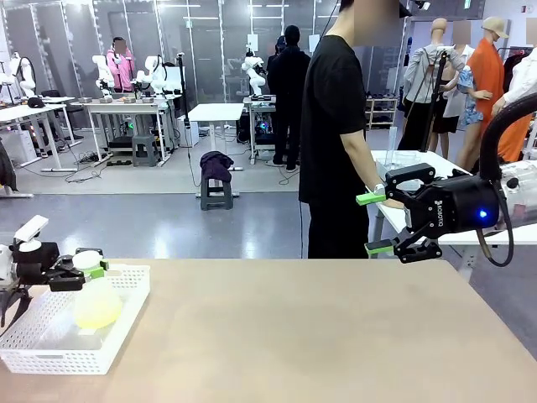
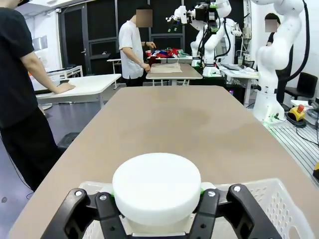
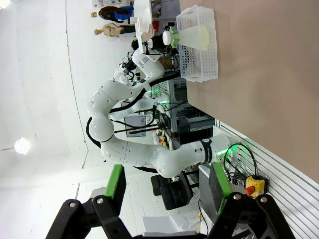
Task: Prepare the solutions needed for the experiment.
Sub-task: When the human places the Big flask in the center of the table, pick up the Big flask and place it in the left Organizing basket.
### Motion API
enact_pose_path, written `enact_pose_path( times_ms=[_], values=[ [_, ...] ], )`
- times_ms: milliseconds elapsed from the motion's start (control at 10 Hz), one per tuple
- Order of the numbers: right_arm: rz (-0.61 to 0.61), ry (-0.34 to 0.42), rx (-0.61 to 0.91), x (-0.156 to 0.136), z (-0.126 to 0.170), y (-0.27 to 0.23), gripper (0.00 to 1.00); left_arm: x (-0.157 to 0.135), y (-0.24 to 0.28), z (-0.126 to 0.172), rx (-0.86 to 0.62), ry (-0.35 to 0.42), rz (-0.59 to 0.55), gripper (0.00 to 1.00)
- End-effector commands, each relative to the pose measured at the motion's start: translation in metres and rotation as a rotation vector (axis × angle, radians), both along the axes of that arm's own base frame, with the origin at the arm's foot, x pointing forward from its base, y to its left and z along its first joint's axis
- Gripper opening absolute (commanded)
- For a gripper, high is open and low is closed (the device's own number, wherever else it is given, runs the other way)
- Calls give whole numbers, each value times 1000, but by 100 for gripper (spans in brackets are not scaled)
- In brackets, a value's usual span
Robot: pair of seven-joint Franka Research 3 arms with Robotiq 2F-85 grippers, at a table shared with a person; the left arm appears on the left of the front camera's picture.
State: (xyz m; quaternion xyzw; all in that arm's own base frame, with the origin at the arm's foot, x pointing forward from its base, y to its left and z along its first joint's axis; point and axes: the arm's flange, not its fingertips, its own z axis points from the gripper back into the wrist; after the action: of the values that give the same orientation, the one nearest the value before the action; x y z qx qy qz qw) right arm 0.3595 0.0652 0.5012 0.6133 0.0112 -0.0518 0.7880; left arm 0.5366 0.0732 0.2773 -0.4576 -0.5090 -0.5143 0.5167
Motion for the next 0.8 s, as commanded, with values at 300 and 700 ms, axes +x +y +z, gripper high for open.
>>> enact_pose_path(
  times_ms=[300,700],
  values=[
    [-3,-6,10,-1,1,0,85,0,6,5,14,-11,0,88],
    [-3,-6,10,-1,1,0,85,0,3,1,4,-1,-2,100]
  ],
)
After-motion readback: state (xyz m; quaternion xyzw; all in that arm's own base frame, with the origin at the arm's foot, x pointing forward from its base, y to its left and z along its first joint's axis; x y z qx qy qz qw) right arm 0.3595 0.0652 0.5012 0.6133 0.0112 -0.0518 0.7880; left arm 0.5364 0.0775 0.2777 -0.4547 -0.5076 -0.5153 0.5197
